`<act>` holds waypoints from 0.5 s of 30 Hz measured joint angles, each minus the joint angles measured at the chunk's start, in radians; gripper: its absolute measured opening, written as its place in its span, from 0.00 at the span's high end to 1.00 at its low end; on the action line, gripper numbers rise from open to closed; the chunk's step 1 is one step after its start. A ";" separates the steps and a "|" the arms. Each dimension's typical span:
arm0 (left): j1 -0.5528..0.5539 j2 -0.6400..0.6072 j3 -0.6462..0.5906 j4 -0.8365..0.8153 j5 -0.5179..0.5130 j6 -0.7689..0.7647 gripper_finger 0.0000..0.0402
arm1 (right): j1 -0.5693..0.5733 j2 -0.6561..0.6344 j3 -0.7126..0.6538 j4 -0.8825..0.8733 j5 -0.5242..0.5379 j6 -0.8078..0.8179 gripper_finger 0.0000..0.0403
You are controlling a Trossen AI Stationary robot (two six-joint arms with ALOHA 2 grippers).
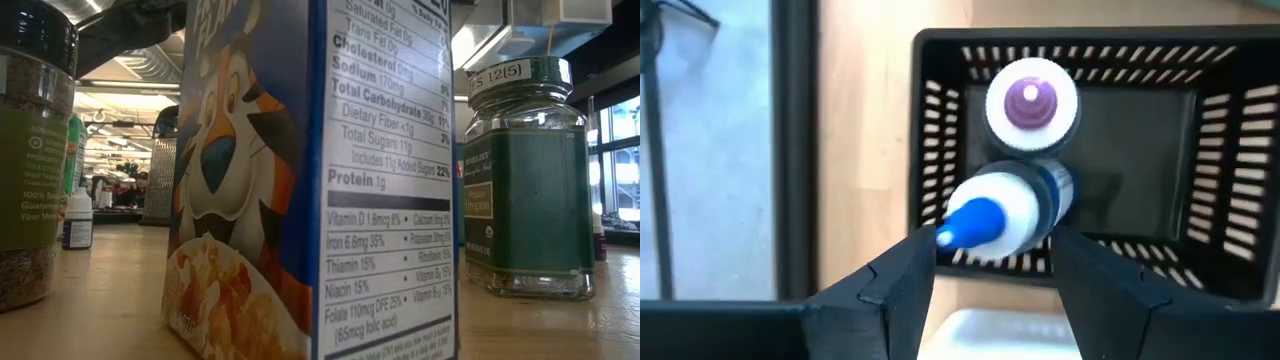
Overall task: Pick & Place Kitchen Items
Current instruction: Put the large blue food coloring bottle into the black bin, then put the black spice bottle into the white bin
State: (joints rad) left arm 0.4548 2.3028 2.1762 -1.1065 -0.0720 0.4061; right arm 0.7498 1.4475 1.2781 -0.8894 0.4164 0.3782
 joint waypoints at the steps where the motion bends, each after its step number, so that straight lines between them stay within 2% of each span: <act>1: -0.003 0.000 0.020 -0.019 -0.009 0.000 0.52 | 0.000 0.000 0.000 0.000 0.000 0.000 0.35; 10: -0.052 -0.001 0.181 -0.223 -0.024 -0.056 0.52 | 0.000 0.000 0.000 0.000 0.000 0.008 0.35; 15: -0.086 -0.049 0.162 -0.327 -0.018 -0.115 0.52 | 0.000 0.000 0.000 -0.009 0.000 0.008 0.35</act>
State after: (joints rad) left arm 0.3692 2.2542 2.3379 -1.4339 -0.0901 0.2911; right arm 0.7494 1.4475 1.2781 -0.8985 0.4164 0.3859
